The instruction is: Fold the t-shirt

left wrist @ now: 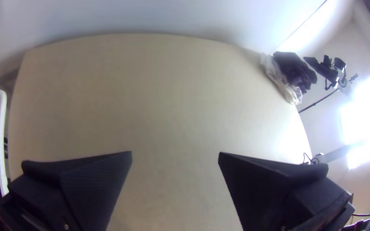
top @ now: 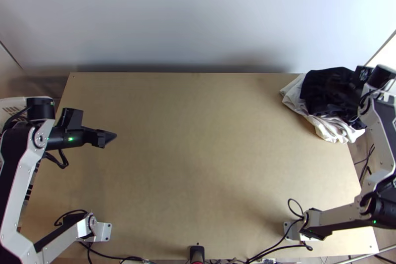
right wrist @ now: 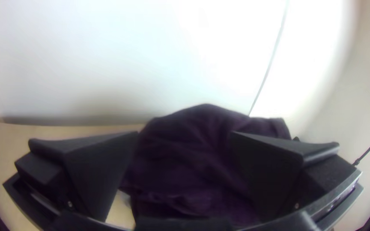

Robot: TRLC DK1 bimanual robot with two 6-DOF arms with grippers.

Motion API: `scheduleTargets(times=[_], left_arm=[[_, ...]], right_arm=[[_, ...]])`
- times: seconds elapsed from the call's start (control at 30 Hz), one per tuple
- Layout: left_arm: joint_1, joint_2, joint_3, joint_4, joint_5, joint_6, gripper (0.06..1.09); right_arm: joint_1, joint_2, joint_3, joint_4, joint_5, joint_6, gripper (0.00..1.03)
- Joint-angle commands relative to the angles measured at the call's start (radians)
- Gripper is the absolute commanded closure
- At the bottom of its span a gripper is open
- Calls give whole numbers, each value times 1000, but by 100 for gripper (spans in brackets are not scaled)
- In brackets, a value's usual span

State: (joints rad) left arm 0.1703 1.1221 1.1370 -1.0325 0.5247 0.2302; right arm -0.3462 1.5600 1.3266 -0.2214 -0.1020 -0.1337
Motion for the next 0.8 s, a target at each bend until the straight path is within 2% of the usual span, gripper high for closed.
scheduleTargets(times=[0.0, 0.07, 0.13, 0.23, 0.27, 0.43, 0.57, 0.7, 0.77], left_arm=[[6, -85, -31, 166, -78, -38, 10], [9, -113, -48, 203, -101, -55, 11], [12, -151, -75, 249, -124, -71, 10], [12, -226, -135, 335, -169, -84, 10], [12, -260, -163, 373, -195, -84, 10], [12, -444, -316, 543, -279, -88, 11], [12, -509, -390, 529, -307, -103, 10], [3, -528, -477, 549, -322, -111, 10], [0, -538, -516, 578, -328, -111, 10]], right_arm=[[56, -110, 115, -85, -2, 89, 4], [65, -155, 108, -95, -2, 210, 4], [87, -187, 94, -164, -5, 273, 11], [131, -270, -6, -188, -4, 275, 11], [145, -296, -44, -188, -4, 284, 3], [228, -459, -241, -188, -4, 292, 4], [266, -574, -380, -208, -2, 279, 4], [360, -680, -481, -297, 2, 229, 4], [392, -756, -560, -289, 38, 275, 4]])
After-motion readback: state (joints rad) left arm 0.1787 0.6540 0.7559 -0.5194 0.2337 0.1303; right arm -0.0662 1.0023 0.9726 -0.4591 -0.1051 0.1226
